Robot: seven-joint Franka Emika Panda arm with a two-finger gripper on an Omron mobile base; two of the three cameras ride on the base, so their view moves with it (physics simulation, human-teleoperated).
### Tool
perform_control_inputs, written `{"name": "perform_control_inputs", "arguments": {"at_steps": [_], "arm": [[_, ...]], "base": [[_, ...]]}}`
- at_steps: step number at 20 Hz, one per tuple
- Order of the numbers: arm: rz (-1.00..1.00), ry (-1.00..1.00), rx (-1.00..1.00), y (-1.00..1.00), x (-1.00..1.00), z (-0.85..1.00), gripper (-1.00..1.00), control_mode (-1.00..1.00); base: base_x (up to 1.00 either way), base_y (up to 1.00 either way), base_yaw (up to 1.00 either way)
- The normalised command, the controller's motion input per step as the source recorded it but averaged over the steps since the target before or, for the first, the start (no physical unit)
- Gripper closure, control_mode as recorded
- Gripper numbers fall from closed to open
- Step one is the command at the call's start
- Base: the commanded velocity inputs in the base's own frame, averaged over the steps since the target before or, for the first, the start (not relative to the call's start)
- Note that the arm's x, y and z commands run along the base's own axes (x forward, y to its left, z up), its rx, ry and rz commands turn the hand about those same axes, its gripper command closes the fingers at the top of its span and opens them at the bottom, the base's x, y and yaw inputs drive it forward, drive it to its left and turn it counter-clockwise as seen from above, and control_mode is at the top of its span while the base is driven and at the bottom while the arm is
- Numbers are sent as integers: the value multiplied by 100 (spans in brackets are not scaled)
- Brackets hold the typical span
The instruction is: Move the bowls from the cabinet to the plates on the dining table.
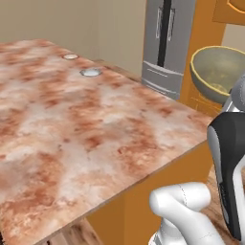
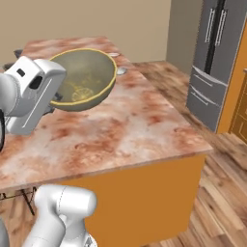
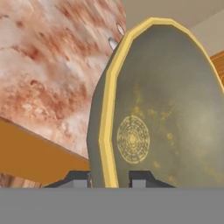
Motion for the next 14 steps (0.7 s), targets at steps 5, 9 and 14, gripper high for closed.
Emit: {"name": "perform_control_inputs", "arguments": {"at_steps": [5,9,14], "arm": [[0,0,0,0,0,0,100,100],[0,0,0,0,0,0,100,100],[0,0,0,0,0,0,100,100]], "base": [[0,-85,21],[0,-82,22],[0,-79,22]]}}
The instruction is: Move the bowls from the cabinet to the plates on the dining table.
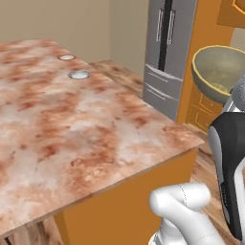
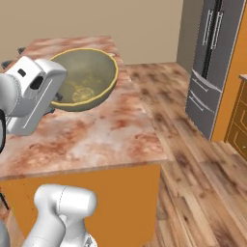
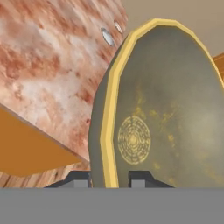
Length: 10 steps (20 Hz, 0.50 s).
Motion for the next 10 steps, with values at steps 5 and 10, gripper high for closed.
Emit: {"name": "perform_control_inputs", "arguments": {"at_steps": [5,10], "arm": [[0,0,0,0,0,0,100,100],[0,0,0,0,0,0,100,100]], "base": [[0,-75,23],[0,-75,23]]}}
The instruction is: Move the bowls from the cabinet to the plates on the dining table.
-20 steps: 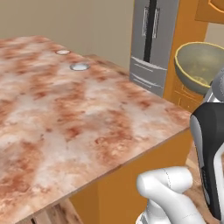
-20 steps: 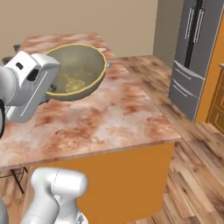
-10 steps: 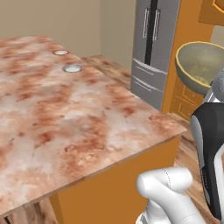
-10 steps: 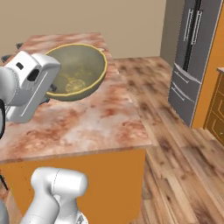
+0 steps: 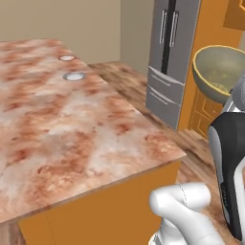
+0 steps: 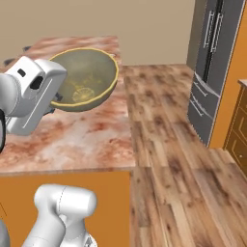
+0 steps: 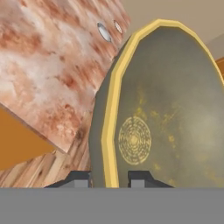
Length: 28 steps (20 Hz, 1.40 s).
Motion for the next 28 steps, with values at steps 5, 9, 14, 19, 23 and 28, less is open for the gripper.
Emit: {"name": "perform_control_inputs", "arguments": {"at_steps": [5,9,14,19,23,28], "arm": [[0,0,0,0,0,0,100,100],[0,0,0,0,0,0,100,100],[0,0,0,0,0,0,100,100],[0,0,0,0,0,0,100,100],[0,0,0,0,0,0,100,100],[0,0,0,0,0,0,100,100]], "base": [[0,-76,23],[0,-72,23],[0,-71,23],[0,-70,24],[3,-61,27],[22,-54,27]]}}
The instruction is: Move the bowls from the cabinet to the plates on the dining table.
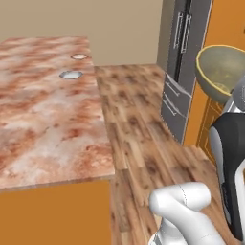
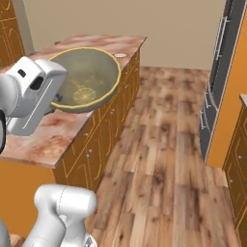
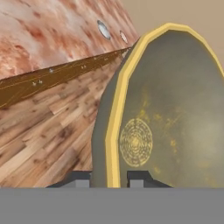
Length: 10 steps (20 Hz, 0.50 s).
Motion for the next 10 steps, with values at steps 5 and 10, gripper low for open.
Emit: {"name": "perform_control_inputs", "arguments": {"at_steps": [5,10], "arm": [[0,0,0,0,0,0,100,100],[0,0,0,0,0,0,100,100]], "base": [[47,-44,27],[36,-53,25]]}}
